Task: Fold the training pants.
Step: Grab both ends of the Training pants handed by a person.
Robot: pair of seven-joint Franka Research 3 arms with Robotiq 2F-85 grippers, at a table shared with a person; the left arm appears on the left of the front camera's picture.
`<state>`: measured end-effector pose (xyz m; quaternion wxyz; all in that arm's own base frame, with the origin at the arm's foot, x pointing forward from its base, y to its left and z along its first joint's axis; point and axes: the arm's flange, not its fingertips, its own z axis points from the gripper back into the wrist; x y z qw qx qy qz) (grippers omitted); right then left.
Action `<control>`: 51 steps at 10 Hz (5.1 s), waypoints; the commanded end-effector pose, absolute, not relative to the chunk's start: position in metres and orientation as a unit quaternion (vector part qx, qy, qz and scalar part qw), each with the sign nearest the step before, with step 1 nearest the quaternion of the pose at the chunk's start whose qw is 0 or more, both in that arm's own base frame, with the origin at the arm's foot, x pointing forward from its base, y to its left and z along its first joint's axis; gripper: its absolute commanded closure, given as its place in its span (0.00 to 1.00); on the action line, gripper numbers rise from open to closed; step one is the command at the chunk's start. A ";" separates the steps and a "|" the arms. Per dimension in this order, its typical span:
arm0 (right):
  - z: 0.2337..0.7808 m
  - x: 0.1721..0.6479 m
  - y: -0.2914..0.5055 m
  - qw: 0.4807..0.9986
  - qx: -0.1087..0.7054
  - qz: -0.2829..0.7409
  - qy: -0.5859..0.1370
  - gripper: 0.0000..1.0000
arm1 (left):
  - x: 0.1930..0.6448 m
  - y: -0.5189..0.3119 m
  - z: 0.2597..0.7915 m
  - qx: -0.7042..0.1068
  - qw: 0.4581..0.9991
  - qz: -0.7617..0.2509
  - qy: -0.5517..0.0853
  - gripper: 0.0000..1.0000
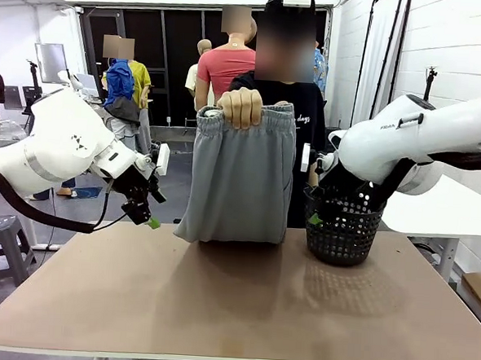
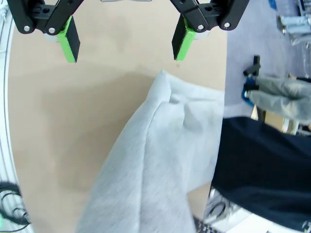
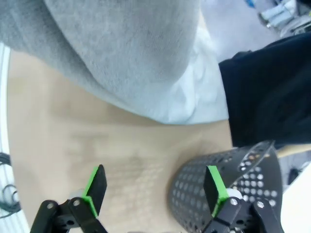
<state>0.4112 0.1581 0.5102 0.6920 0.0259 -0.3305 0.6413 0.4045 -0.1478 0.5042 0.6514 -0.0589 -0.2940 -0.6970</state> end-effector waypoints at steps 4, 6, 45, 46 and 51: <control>0.482 0.419 0.148 0.642 0.133 0.640 -0.401 0.00 | 0.421 -0.144 0.499 -0.140 0.613 -0.701 -0.336 0.00; 0.479 0.420 0.150 0.636 0.155 0.637 -0.407 0.00 | 0.421 -0.145 0.499 -0.159 0.622 -0.675 -0.364 0.00; 0.545 0.401 0.179 0.443 0.415 0.581 -0.541 0.77 | 0.407 -0.236 0.543 -0.431 0.493 -0.561 -0.506 0.80; 0.544 0.402 0.180 0.446 0.418 0.580 -0.538 0.97 | 0.407 -0.236 0.543 -0.430 0.494 -0.560 -0.507 1.00; 0.541 0.406 0.181 0.453 0.435 0.581 -0.518 1.00 | 0.412 -0.232 0.541 -0.452 0.494 -0.549 -0.500 1.00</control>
